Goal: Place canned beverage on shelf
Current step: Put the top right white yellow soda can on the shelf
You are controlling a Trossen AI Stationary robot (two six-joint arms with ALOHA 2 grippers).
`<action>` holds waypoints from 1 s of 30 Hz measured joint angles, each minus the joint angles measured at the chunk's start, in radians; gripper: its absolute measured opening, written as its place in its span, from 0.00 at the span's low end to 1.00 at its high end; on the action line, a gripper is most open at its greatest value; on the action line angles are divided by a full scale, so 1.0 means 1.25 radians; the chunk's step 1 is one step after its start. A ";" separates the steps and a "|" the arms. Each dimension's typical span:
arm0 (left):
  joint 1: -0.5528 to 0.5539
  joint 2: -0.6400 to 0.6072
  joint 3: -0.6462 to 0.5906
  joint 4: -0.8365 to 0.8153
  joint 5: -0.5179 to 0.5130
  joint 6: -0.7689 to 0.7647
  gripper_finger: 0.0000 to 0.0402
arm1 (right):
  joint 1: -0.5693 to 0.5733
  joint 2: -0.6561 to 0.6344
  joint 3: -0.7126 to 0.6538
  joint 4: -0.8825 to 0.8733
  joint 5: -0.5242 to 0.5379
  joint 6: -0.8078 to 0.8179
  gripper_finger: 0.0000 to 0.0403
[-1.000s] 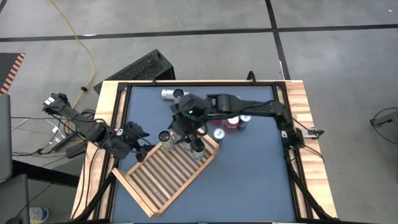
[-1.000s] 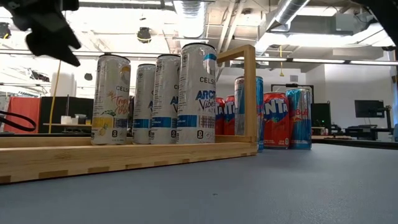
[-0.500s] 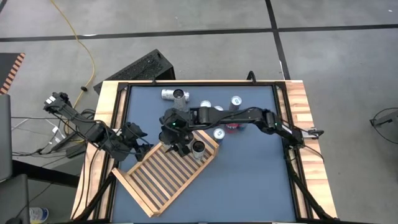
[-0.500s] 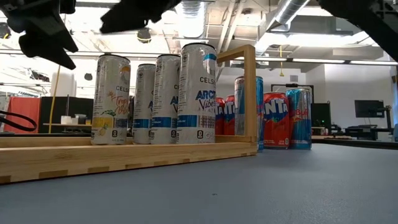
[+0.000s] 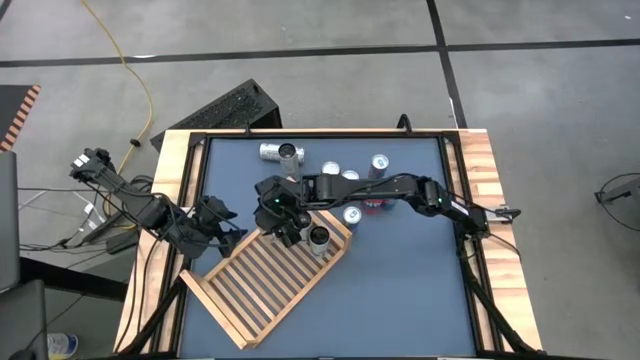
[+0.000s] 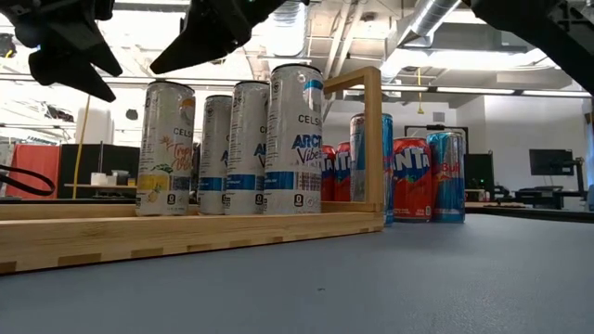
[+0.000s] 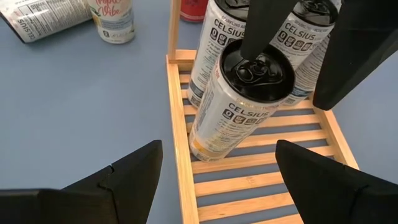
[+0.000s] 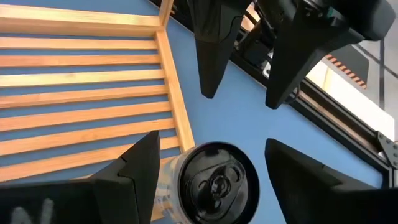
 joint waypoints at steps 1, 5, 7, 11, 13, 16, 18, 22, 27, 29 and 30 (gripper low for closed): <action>0.000 0.000 0.000 0.000 0.000 -0.002 0.75 | 0.000 0.000 0.000 0.000 0.000 -0.005 0.64; 0.000 0.000 0.000 0.000 -0.001 -0.005 0.75 | -0.006 0.000 0.000 -0.003 -0.001 -0.005 0.64; 0.000 0.000 0.000 0.000 -0.002 -0.005 0.75 | -0.011 0.000 0.000 -0.015 0.000 -0.003 0.64; 0.000 0.000 0.000 0.000 -0.007 -0.011 0.75 | -0.018 0.000 0.000 -0.041 0.001 -0.001 0.64; 0.000 0.000 0.000 0.000 -0.012 -0.013 0.75 | -0.017 0.000 0.000 -0.043 0.000 -0.002 0.64; 0.000 0.000 0.000 0.000 -0.013 -0.021 0.75 | -0.016 0.015 0.001 -0.023 -0.001 -0.007 0.64; 0.000 0.000 0.000 -0.001 -0.013 -0.028 0.75 | -0.016 0.023 -0.002 -0.034 -0.001 -0.010 0.64; 0.000 0.000 0.000 -0.001 -0.014 -0.037 0.75 | -0.010 0.036 0.002 -0.043 0.006 -0.010 0.64; 0.000 0.000 0.000 0.000 -0.015 -0.041 0.75 | -0.005 0.035 0.002 -0.049 0.014 -0.010 0.64; 0.000 0.000 0.000 -0.001 -0.015 -0.041 0.75 | -0.005 0.031 0.002 -0.055 0.017 -0.007 0.64; 0.000 0.000 0.000 0.000 -0.015 -0.041 0.75 | -0.005 0.030 0.002 -0.061 0.023 -0.001 0.64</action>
